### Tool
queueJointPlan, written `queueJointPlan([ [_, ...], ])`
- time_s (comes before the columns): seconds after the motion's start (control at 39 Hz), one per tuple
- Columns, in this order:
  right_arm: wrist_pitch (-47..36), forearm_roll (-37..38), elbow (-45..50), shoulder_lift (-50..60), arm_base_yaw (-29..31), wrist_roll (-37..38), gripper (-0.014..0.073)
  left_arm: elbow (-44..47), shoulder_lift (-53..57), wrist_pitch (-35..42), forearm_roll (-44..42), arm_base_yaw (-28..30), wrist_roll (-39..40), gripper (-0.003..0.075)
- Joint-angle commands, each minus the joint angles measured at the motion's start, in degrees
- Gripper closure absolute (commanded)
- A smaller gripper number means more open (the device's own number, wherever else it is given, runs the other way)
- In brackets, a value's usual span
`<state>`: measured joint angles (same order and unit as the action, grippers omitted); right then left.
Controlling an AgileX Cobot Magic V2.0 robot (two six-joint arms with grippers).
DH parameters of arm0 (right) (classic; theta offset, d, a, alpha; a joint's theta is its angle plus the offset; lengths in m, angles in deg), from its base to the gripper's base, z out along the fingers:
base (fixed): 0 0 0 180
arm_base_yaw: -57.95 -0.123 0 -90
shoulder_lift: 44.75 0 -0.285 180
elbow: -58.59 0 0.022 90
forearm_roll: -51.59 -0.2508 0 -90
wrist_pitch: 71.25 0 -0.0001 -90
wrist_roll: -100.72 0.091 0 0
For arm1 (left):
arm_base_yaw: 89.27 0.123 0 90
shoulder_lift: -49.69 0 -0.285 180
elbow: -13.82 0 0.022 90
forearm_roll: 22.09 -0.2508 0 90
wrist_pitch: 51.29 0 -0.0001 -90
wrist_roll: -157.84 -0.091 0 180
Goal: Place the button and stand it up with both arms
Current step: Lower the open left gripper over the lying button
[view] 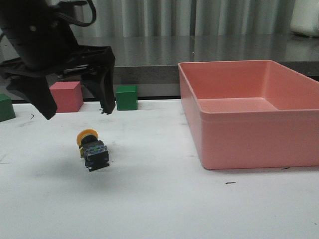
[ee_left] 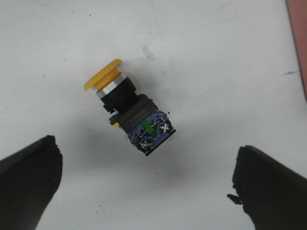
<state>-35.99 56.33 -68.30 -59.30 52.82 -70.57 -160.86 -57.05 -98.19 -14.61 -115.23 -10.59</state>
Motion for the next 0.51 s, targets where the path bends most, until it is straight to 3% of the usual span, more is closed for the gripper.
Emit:
queueJointPlan([
  [0.0,-5.12,0.99,-1.45,-0.77,0.24,-0.68,0.0664,-6.16,-1.56,-3.19,0.08,-0.32,4.71,0.0028],
  [0.36,-5.12,0.99,-1.45,-0.77,0.24,-0.68,0.0664,-17.25,-14.49,-12.6,-2.52,1.12,8.88,0.0028],
  [0.49,-5.12,0.99,-1.45,-0.77,0.24,-0.68,0.0664,-18.84,-16.95,-13.9,0.19,2.42,9.09,0.0028],
])
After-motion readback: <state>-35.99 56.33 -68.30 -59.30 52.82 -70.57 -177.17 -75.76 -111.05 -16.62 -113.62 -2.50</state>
